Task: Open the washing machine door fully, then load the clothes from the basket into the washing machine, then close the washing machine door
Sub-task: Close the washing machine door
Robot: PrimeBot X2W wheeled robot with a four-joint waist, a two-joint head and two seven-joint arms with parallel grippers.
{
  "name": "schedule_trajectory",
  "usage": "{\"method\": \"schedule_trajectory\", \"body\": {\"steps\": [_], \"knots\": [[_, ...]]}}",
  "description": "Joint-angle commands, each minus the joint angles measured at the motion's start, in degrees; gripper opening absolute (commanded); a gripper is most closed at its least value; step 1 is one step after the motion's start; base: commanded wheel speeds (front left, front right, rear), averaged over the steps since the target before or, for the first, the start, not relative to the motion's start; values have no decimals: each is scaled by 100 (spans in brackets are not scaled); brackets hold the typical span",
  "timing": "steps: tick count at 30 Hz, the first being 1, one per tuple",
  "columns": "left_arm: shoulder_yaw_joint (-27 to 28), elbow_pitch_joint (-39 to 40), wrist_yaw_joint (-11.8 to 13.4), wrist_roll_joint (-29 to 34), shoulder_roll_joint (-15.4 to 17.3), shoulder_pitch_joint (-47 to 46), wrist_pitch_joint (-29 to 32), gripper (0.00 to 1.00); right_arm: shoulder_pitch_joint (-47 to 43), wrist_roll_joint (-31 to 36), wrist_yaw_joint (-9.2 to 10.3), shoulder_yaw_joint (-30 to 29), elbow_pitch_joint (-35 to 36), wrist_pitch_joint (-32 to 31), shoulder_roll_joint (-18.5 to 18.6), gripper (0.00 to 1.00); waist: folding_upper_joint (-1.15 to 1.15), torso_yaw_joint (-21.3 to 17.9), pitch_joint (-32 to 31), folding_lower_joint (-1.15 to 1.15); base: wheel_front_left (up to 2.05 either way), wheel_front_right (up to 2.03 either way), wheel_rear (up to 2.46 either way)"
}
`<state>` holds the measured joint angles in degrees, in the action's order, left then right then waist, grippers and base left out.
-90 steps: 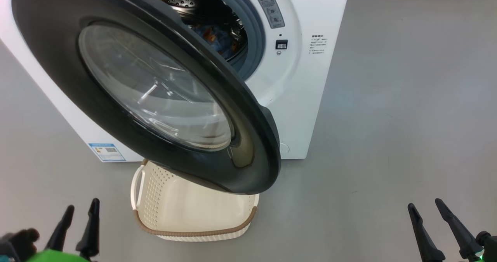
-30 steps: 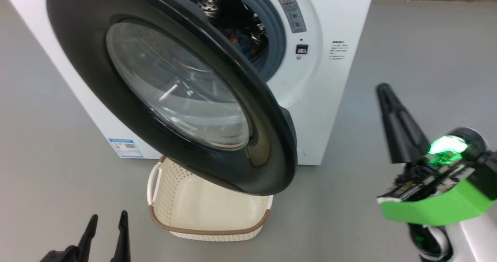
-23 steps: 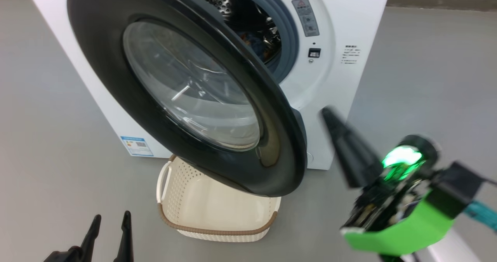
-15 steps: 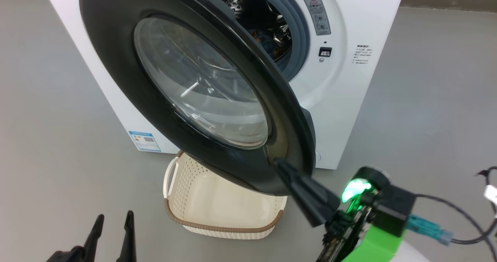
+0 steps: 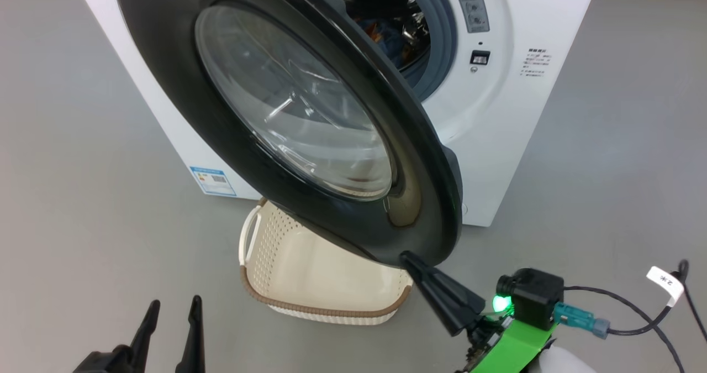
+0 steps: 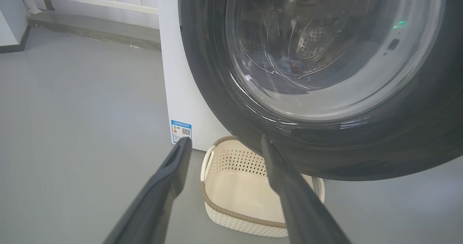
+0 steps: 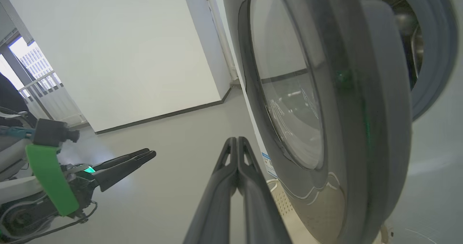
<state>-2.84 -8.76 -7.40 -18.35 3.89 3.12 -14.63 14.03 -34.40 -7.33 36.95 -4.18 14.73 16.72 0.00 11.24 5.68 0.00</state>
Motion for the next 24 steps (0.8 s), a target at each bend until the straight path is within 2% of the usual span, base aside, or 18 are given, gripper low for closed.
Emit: {"method": "schedule_trajectory", "body": {"steps": [1,7,24], "knots": [[182,148,-9,38,20,-264,-37,100,-20,-37,-16,6,72,27,6,0,0,26,67,0,0,0,0],[154,140,-9,35,-16,-373,-37,100,132,-48,-16,-354,-263,27,-18,0,0,66,219,0,0,0,0],[27,275,-9,69,-72,-600,-37,100,575,-33,-16,-1305,-575,27,-151,0,0,192,580,0,0,0,0]]}}
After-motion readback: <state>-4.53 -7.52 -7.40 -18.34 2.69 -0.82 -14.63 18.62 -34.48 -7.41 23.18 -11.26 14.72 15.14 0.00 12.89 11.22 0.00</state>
